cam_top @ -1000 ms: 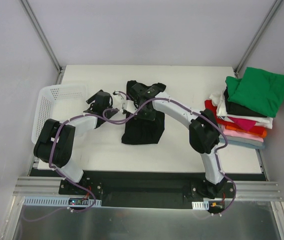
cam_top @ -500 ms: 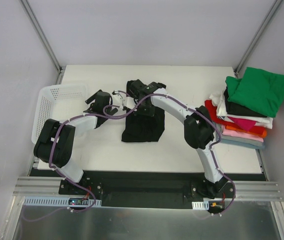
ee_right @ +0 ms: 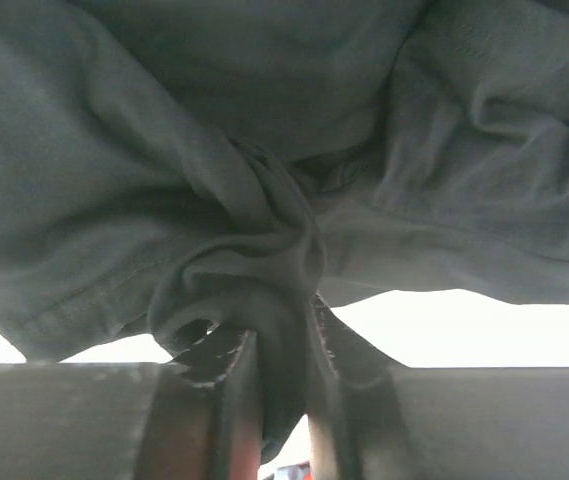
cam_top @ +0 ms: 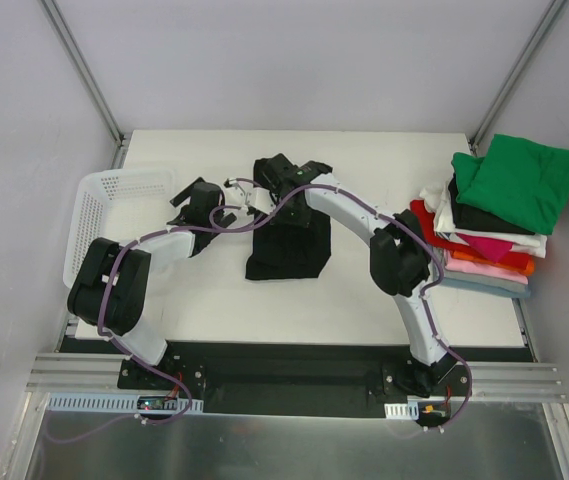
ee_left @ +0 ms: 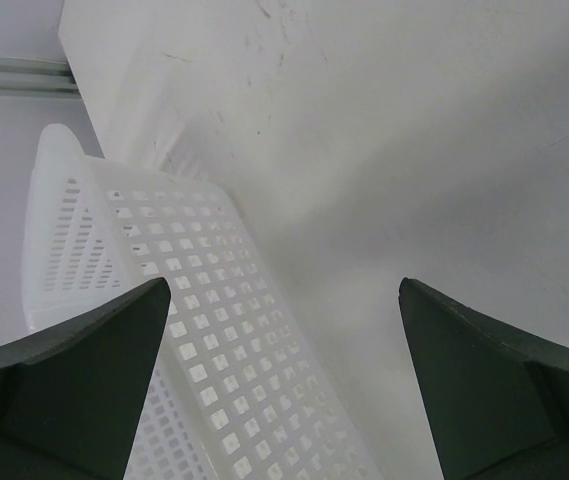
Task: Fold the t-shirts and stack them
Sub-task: Fold the tshirt
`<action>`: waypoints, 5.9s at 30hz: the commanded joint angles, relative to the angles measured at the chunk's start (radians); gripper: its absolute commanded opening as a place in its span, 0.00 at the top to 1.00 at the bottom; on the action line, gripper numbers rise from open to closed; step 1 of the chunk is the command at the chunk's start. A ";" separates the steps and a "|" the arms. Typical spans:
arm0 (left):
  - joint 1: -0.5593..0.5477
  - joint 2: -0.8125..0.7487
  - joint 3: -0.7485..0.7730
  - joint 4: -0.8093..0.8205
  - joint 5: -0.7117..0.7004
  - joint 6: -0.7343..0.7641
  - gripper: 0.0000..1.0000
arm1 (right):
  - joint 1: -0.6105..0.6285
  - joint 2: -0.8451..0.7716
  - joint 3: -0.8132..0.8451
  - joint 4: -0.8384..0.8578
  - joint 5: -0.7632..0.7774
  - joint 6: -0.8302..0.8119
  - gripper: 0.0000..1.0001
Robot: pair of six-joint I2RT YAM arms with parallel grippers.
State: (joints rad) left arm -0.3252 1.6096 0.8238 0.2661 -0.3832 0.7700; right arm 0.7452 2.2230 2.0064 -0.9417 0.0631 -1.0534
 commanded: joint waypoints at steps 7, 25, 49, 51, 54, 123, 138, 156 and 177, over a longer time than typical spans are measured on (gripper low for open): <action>0.075 0.035 0.115 0.051 -0.019 -0.032 0.01 | -0.099 -0.089 -0.113 0.181 0.176 0.108 0.29; 0.130 0.145 0.334 -0.028 -0.034 -0.078 0.01 | 0.061 -0.443 -0.429 0.138 0.198 0.164 0.04; 0.140 0.188 0.321 -0.015 -0.026 -0.052 0.01 | 0.172 -0.200 -0.268 0.097 0.129 0.187 0.15; 0.143 0.191 0.324 -0.013 -0.025 -0.049 0.01 | 0.174 -0.186 -0.258 0.092 0.127 0.187 0.15; 0.147 0.196 0.324 -0.011 -0.022 -0.051 0.01 | 0.174 -0.172 -0.247 0.089 0.121 0.185 0.16; 0.187 0.262 0.347 -0.007 -0.045 -0.071 0.01 | 0.174 -0.003 -0.012 0.374 0.386 -0.082 0.99; 0.187 0.260 0.342 -0.008 -0.043 -0.069 0.01 | 0.229 0.047 -0.026 0.477 0.460 -0.192 0.90; 0.187 0.239 0.339 -0.007 -0.037 -0.067 0.01 | 0.253 0.017 -0.055 0.515 0.511 -0.183 0.22; -0.127 -0.506 -0.112 -0.389 0.237 -0.043 0.01 | 0.256 -0.701 -0.718 0.328 0.450 0.154 0.03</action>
State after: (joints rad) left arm -0.3836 1.1797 0.8131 -0.0113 -0.1886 0.7158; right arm 1.0103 1.5650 1.3834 -0.4995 0.5800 -1.0187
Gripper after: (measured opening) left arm 0.993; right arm 0.967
